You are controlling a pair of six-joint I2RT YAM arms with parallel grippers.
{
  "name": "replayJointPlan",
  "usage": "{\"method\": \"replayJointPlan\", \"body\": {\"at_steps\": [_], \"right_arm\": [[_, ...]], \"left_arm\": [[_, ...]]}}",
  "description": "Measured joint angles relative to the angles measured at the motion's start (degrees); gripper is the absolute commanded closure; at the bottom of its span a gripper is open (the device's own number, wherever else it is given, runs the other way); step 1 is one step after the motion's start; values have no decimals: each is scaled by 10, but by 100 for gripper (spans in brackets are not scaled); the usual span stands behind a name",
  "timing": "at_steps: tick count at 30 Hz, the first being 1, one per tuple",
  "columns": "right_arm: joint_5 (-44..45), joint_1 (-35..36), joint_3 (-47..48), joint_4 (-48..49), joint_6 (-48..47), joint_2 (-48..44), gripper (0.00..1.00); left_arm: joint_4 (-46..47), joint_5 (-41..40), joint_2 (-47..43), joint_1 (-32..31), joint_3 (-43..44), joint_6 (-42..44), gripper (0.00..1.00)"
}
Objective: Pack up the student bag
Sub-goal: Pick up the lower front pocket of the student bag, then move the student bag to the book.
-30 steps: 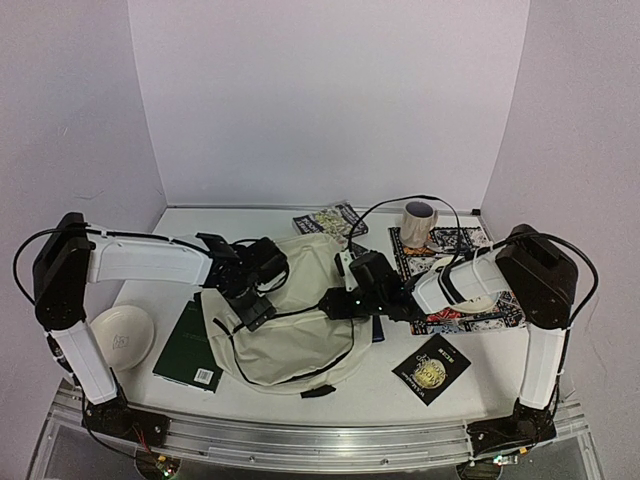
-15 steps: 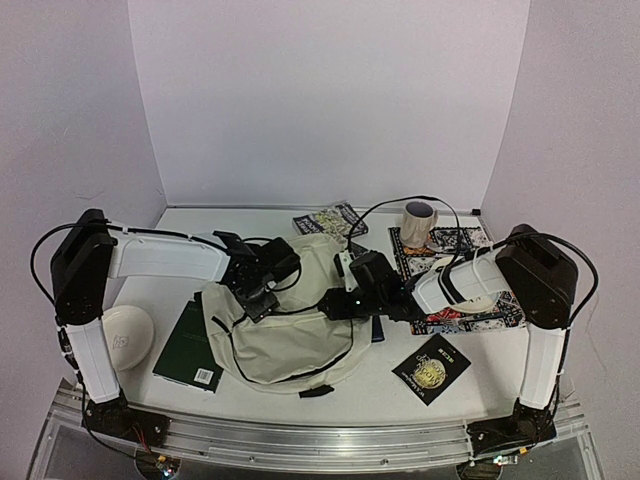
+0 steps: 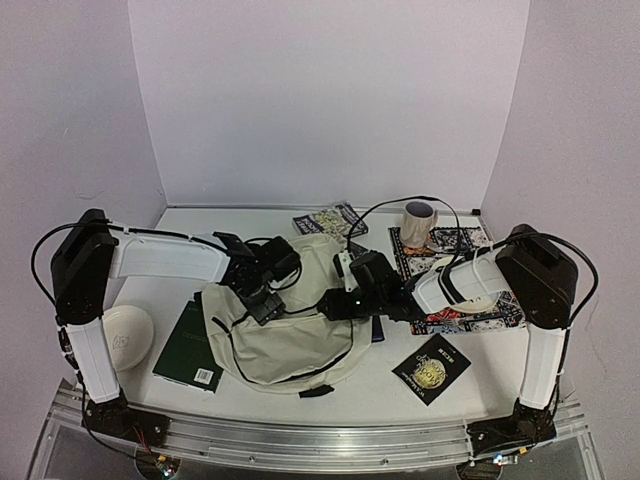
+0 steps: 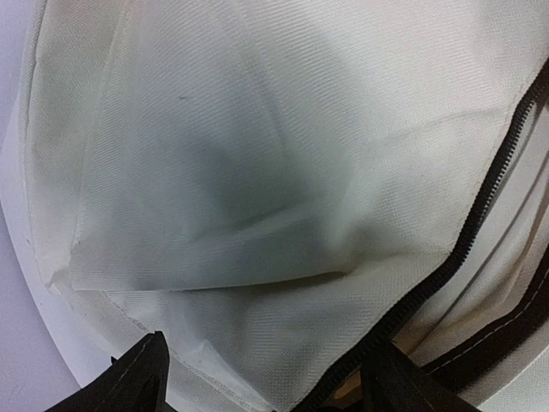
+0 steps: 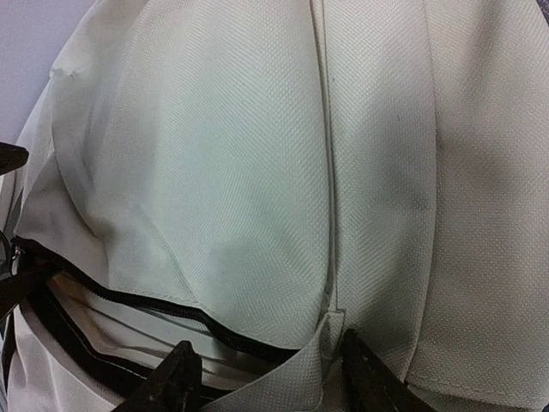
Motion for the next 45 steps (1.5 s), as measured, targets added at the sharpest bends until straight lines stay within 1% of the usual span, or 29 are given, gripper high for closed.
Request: {"method": "replayJointPlan", "body": {"at_steps": [4, 5, 6, 14, 16, 20, 24, 31, 35, 39, 45], "right_arm": [[-1, 0, 0, 0, 0, 0, 44], [-1, 0, 0, 0, 0, 0, 44], [-2, 0, 0, 0, 0, 0, 44], [-2, 0, 0, -2, 0, -3, 42], [-3, 0, 0, -4, 0, -5, 41], [-6, 0, 0, -8, 0, -10, 38], [-13, 0, 0, -26, -2, -25, 33], [-11, 0, 20, -83, -31, -95, 16], [12, -3, 30, -120, -49, -151, 12], [47, -15, 26, -168, -55, -202, 10], [79, -54, -23, -231, -40, -239, 6]], "left_arm": [[8, 3, 11, -2, 1, 12, 27], [9, 2, 18, -2, 2, 15, 30], [9, -1, 25, -3, 4, 17, 37], [13, -29, 38, -3, 25, 5, 80], [14, -33, 38, -3, 27, -6, 87], [13, -38, 26, -3, 27, -33, 96], [13, -40, -1, -2, 27, -68, 98], [15, -29, -45, 16, 27, -105, 98], [15, -23, -57, 29, 26, -128, 98], [20, -12, -75, 35, 18, -166, 98], [32, 9, -90, 39, 6, -231, 100]]}}
